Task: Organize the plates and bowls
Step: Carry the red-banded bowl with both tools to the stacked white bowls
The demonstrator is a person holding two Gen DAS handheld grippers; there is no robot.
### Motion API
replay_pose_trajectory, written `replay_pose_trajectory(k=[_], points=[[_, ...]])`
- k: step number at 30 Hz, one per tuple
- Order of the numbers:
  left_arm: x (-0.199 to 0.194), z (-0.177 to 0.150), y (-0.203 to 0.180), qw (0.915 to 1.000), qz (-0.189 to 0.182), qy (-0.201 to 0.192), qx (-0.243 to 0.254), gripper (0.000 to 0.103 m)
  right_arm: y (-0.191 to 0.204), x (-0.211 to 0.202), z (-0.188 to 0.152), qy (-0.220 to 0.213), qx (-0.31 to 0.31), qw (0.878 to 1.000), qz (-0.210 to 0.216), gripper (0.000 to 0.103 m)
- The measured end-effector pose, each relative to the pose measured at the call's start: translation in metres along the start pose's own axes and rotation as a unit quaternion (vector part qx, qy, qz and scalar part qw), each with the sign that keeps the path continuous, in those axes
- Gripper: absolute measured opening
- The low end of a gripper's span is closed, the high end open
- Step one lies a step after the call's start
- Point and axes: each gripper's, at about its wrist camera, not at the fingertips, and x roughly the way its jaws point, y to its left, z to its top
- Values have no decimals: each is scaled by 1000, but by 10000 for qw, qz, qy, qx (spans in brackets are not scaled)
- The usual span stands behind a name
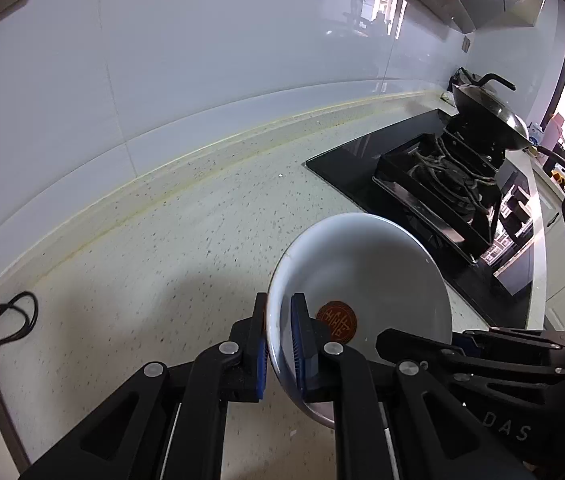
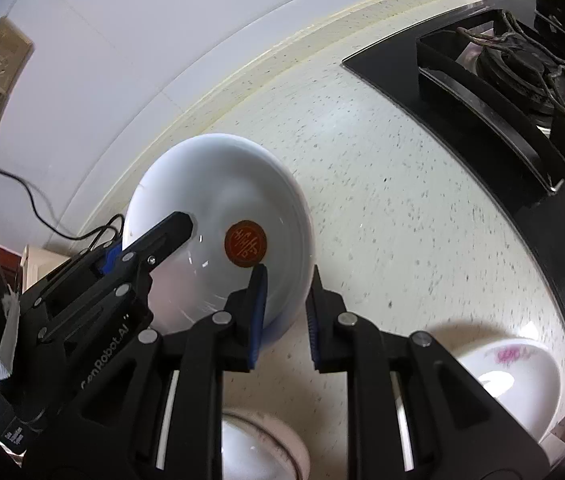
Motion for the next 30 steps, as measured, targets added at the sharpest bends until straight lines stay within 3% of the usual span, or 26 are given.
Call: replay_pose_trajectory(k=[19,30], points=[[-93,-48,-8,9990,151,-424,-10,11,34,-51,-73,-103,-394,9991,154,22],[-123,-95,-19,9990,279,-341,34,11,38,-71,-118,-114,-472,9987,181,22]])
